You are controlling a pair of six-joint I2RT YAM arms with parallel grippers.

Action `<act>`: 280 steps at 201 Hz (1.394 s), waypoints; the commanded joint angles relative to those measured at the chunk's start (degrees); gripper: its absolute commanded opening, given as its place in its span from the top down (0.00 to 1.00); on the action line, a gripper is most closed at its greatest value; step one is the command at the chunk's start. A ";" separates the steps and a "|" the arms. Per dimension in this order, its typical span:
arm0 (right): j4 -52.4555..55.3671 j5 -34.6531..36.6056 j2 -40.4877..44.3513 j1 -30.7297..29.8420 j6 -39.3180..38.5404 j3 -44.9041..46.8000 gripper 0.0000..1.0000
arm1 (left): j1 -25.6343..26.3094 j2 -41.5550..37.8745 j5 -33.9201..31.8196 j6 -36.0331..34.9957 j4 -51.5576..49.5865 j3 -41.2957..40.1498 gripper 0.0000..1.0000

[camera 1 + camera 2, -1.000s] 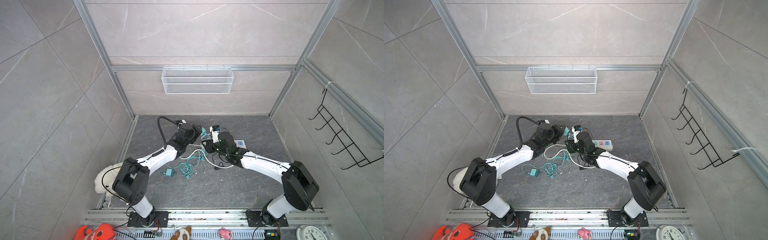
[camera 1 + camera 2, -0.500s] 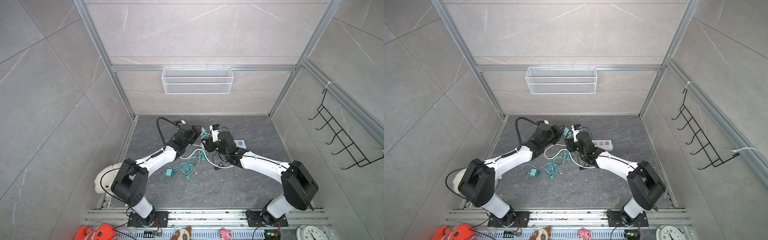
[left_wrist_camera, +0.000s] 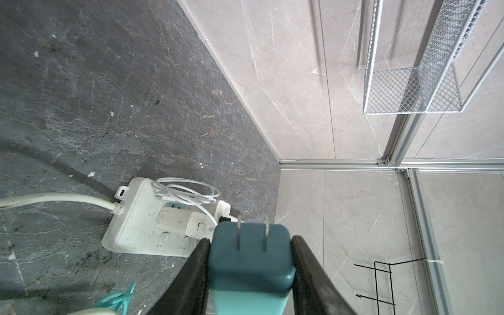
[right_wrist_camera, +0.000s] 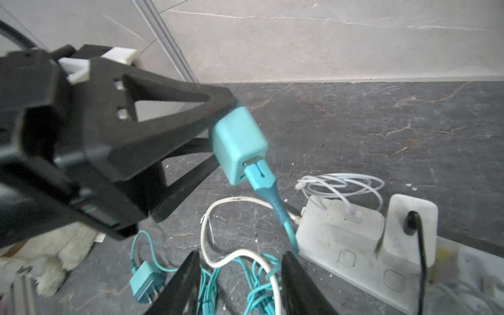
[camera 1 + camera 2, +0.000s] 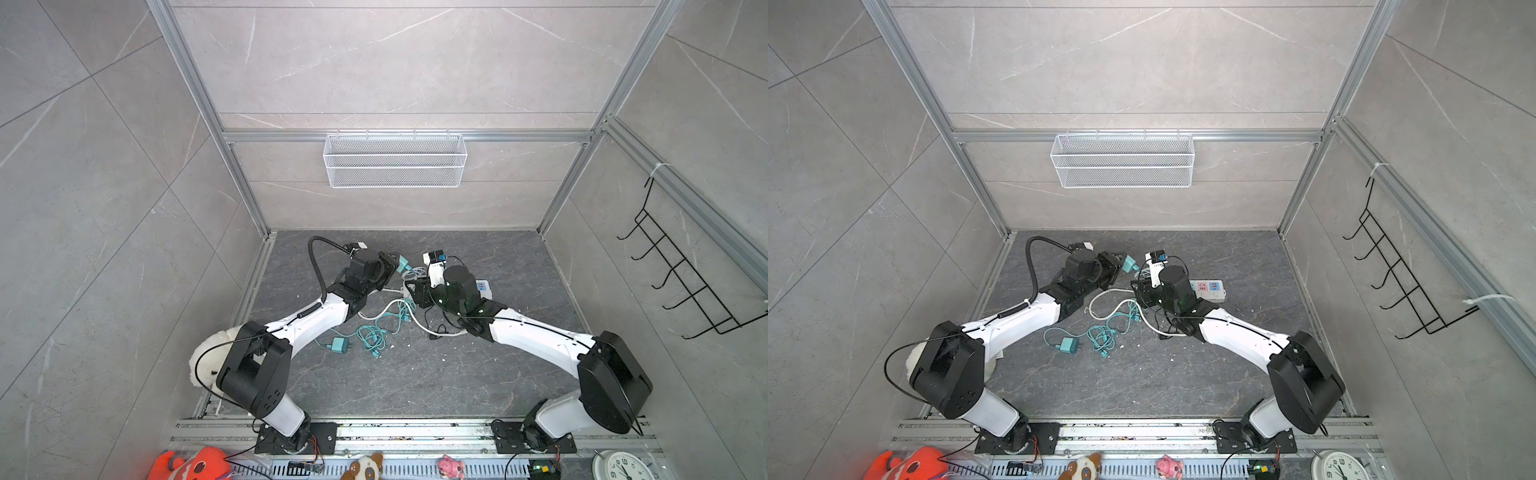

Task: Insert plugs into power strip
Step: Pass the plug.

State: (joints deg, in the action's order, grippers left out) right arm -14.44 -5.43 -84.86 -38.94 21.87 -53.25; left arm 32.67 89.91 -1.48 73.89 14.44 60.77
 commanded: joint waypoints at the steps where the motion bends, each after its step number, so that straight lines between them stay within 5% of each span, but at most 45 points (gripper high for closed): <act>1: 0.56 -8.31 2.93 0.03 1.49 1.65 0.50 | -0.85 -3.75 -0.95 -1.94 0.45 -1.02 0.75; 132: 4.65 -3.75 1.70 -0.03 -0.71 3.60 0.49 | -1.04 -15.31 -0.85 -4.77 -10.87 -19.95 0.80; 197: 5.82 -7.73 0.93 -0.05 -2.25 1.31 0.49 | -1.41 -20.77 7.57 -16.63 -38.58 -6.58 0.81; 280: -0.08 -17.95 4.16 -0.56 -1.22 5.99 0.49 | -1.50 -14.11 10.88 -11.16 -23.78 -7.66 0.83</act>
State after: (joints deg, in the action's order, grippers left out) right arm -11.68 -20.36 -83.15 -39.00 20.75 -49.47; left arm 31.33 75.09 8.14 61.12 -15.42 53.04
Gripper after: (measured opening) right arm 0.512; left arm 0.448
